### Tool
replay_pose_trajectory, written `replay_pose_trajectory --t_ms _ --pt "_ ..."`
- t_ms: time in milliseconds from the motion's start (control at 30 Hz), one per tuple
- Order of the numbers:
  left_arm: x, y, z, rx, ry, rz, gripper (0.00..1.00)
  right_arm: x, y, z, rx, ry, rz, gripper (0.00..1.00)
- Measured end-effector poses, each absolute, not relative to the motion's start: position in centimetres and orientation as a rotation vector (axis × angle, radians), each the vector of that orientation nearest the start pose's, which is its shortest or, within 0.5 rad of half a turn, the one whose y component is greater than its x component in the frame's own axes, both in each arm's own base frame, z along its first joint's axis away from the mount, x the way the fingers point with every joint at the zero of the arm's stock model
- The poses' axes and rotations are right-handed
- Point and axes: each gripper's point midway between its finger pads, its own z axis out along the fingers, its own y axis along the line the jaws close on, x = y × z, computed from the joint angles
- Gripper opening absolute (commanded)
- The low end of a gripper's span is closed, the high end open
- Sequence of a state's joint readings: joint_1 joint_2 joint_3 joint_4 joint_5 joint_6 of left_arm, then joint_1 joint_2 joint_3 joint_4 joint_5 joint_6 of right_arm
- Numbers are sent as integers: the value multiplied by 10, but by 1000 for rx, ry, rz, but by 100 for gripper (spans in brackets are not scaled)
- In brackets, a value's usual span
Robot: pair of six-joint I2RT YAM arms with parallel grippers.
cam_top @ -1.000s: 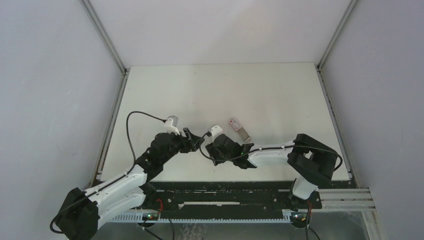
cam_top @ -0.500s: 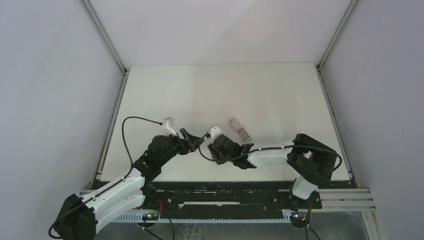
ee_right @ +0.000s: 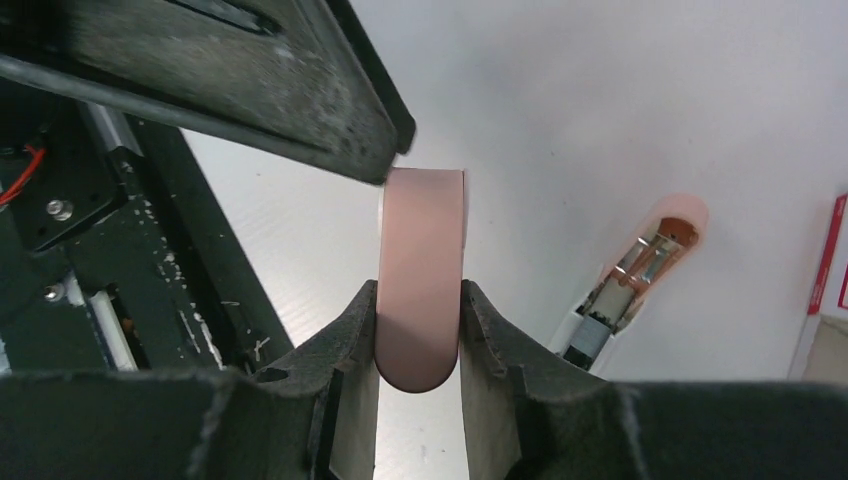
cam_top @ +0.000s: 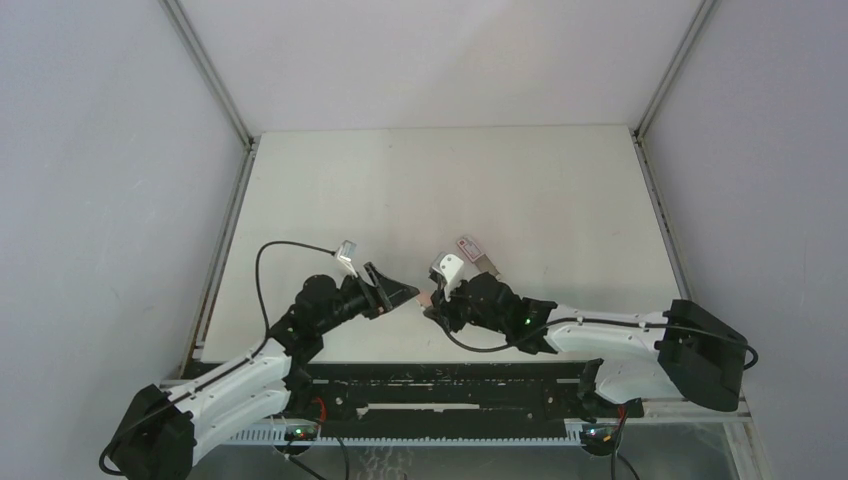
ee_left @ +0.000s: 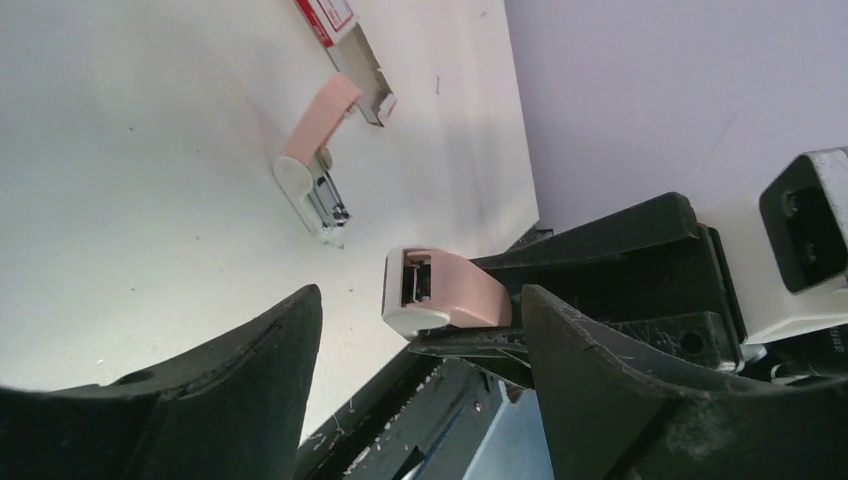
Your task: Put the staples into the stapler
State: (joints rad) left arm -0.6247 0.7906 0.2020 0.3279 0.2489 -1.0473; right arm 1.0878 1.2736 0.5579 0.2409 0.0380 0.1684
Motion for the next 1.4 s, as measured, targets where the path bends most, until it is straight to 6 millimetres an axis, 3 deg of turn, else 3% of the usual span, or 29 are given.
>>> replay_pose_trajectory --t_ms 233,600,700,800,900,1167,1300,1400 --pt "179 -248 132 -197 2102 -1426 62 162 334 118 -976 1820 771 13" --pt "168 -264 142 -150 2094 -1545 38 158 332 119 -1014 1790 762 15" --pt "169 -265 141 -159 2098 -1552 26 159 331 119 -1011 1794 754 26" --pt "169 -266 143 -160 2093 -1563 17 158 330 120 -1004 1792 756 49" --pt "163 -269 147 -130 2090 -1590 13 155 329 129 -988 1775 785 65" --pt "151 -272 152 9 2067 -1616 10 150 319 177 -911 1710 1036 72" --pt "141 -273 161 138 2019 -1636 10 147 311 178 -909 1760 1194 71" --pt "134 -277 173 239 1969 -1657 9 129 313 171 -960 1809 1328 71"
